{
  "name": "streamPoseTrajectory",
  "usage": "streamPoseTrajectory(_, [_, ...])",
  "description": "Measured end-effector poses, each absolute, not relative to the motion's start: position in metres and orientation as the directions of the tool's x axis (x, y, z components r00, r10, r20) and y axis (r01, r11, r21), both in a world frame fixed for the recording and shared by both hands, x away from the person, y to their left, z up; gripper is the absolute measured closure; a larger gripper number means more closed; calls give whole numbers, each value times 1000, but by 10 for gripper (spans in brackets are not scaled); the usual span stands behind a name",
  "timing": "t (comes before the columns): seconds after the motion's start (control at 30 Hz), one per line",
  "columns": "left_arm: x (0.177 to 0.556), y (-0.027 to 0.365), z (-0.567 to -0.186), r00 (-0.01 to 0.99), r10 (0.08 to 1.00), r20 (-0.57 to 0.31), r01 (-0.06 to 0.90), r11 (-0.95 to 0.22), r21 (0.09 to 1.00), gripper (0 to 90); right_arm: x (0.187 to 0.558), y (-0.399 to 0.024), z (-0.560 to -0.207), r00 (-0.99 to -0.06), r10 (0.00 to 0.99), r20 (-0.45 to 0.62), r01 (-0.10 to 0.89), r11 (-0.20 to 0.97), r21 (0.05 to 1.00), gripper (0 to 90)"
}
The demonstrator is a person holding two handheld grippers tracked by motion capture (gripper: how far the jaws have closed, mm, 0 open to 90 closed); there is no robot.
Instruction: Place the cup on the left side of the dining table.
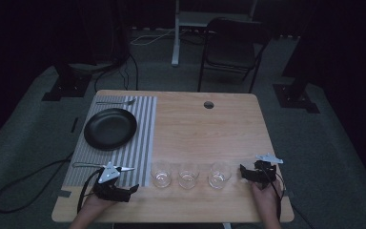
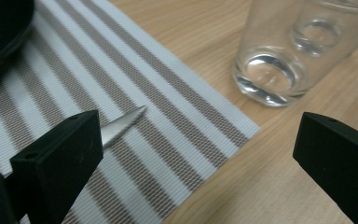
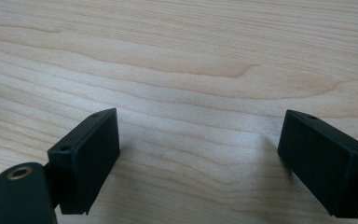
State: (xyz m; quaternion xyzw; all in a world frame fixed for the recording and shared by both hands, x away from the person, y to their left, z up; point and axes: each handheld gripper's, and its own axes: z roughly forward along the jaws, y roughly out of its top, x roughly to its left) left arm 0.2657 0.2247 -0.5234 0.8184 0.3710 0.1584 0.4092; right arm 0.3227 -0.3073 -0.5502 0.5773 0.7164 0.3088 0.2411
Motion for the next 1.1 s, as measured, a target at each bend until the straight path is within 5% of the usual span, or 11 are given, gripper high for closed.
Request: streamPoseTrajectory(1.1, [277,153,-526,804,595,-23,359,-454,815,19,323,-307,-550,-217,976,11,678,143,721,122])
